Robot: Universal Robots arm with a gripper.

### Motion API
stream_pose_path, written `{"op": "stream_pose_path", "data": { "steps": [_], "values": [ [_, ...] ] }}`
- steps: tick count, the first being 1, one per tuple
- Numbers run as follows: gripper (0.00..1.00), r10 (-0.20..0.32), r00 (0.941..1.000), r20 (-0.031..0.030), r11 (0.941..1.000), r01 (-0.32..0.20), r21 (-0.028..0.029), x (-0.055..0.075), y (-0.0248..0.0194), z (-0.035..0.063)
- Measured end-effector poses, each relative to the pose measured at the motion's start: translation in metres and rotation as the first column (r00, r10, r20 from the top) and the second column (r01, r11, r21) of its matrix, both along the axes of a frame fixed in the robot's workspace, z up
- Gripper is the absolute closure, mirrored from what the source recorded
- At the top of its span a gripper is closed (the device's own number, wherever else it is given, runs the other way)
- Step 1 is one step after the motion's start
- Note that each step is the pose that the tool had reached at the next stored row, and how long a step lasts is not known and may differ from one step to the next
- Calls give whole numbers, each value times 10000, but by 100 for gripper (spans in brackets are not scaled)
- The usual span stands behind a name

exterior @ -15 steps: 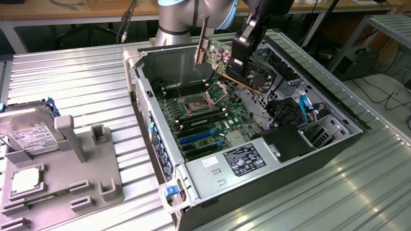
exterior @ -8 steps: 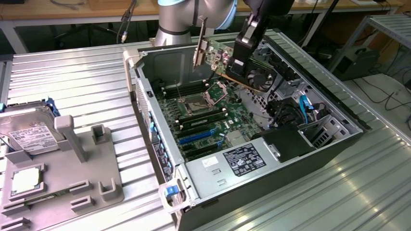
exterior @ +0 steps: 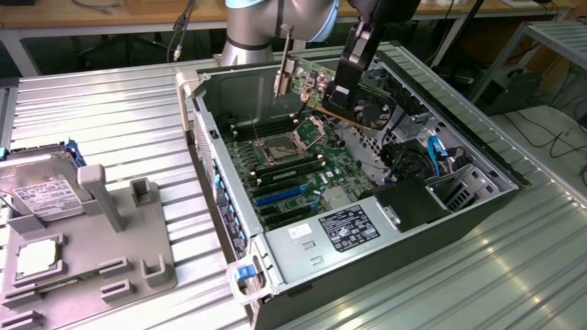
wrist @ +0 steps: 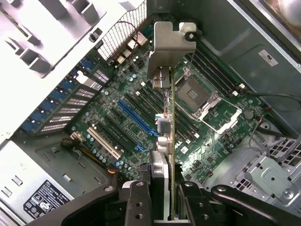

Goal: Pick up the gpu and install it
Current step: 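Insert the gpu into the slot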

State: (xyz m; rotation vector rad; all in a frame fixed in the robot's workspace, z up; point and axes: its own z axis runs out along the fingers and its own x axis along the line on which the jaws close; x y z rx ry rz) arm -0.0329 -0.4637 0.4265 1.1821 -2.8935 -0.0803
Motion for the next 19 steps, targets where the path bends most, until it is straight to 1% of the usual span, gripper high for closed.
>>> {"op": "stream_pose_path", "data": {
  "steps": [6,11,13,17,19],
  "values": [
    [72,452,9990,0,9990,-452,14,0,-3,0],
    [72,856,9963,0,9963,-856,23,0,-5,0],
    [72,1118,9937,1,9937,-1118,28,0,-8,0],
    [72,1430,9897,2,9897,-1430,34,0,-10,0],
    [72,1677,9858,2,9858,-1677,38,0,-12,0]
  ]
}}
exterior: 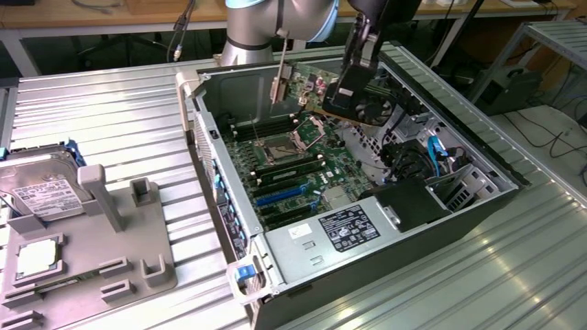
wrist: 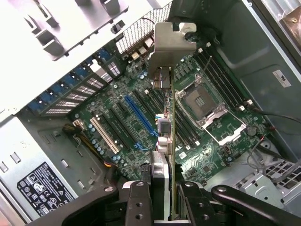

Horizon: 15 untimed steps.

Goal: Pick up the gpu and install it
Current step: 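Insert the gpu into the slot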

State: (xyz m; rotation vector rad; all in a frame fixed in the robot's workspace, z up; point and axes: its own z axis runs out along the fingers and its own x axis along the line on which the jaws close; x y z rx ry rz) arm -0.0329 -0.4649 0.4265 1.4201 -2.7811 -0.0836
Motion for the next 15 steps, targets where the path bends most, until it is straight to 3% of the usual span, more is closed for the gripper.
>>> {"op": "stream_pose_path", "data": {
  "steps": [8,15],
  "values": [
    [72,694,9976,1,9976,-694,10,0,-5,0],
    [72,1250,9922,1,9922,-1250,19,0,-9,0]
  ]
}}
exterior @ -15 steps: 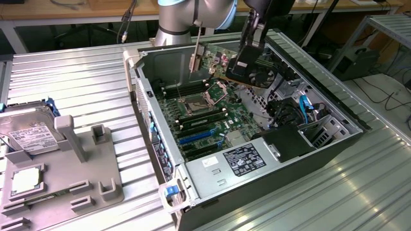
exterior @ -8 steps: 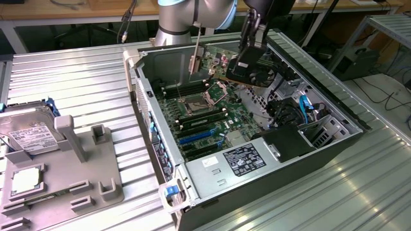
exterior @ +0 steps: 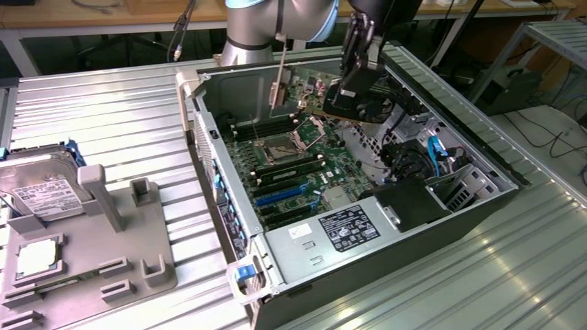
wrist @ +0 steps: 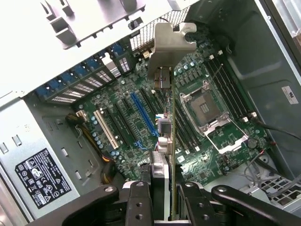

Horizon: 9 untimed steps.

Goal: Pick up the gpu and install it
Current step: 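Insert the gpu into the slot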

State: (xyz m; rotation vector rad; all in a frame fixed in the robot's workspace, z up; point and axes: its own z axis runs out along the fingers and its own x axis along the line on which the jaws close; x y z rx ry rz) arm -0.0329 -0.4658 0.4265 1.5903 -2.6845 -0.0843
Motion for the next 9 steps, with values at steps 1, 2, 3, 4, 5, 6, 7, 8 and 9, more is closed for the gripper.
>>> {"op": "stream_pose_path", "data": {
  "steps": [1,2,3,4,5,6,7,8,9],
  "values": [
    [72,71,10000,0,10000,-71,1,0,-1,0],
    [72,201,9998,0,9998,-201,4,0,-1,0],
    [72,280,9996,0,9996,-280,5,0,-2,0],
    [72,361,9993,0,9993,-361,6,0,-3,0],
    [72,442,9990,0,9990,-442,9,0,-3,0],
    [72,514,9987,0,9987,-514,11,0,-3,0],
    [72,602,9982,1,9982,-602,14,0,-3,0],
    [72,698,9976,1,9976,-698,16,0,-4,0],
    [72,783,9969,1,9969,-783,17,0,-4,0]
  ]
}}
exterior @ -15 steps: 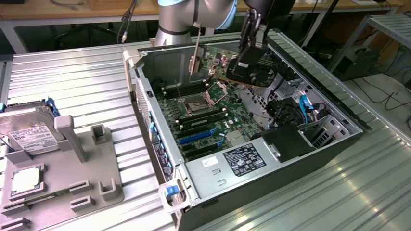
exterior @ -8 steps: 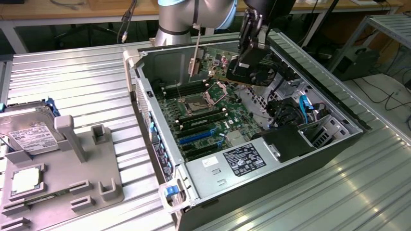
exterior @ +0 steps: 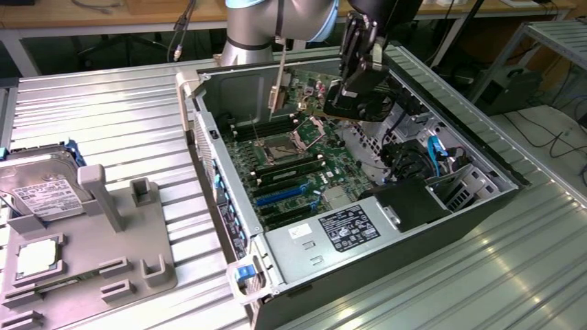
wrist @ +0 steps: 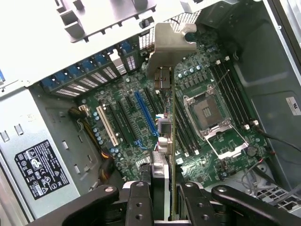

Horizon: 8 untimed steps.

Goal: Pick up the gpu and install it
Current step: 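Insert the gpu into the slot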

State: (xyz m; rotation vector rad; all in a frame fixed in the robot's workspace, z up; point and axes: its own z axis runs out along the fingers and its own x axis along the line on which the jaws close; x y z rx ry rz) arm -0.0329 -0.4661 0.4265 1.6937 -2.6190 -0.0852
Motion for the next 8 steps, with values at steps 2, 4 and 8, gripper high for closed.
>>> {"op": "stream_pose_path", "data": {
  "steps": [2,4,8],
  "values": [
    [72,170,9999,0,9999,-170,1,0,0,0],
    [72,352,9994,0,9994,-352,0,0,0,0],
    [72,782,9969,17,9969,-782,0,1,0,-3]
  ]
}}
